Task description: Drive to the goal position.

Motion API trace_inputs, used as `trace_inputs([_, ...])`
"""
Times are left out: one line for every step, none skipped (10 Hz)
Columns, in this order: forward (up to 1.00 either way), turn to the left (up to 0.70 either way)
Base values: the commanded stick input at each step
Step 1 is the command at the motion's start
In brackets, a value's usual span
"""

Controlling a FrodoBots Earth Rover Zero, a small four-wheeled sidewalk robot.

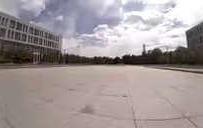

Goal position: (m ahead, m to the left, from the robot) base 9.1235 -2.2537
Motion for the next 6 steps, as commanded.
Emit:
trace_inputs([1.00, -0.40])
trace_inputs([1.00, -0.40])
trace_inputs([1.00, -0.40])
trace_inputs([1.00, -0.40])
trace_inputs([1.00, -0.40])
trace_inputs([1.00, -0.40])
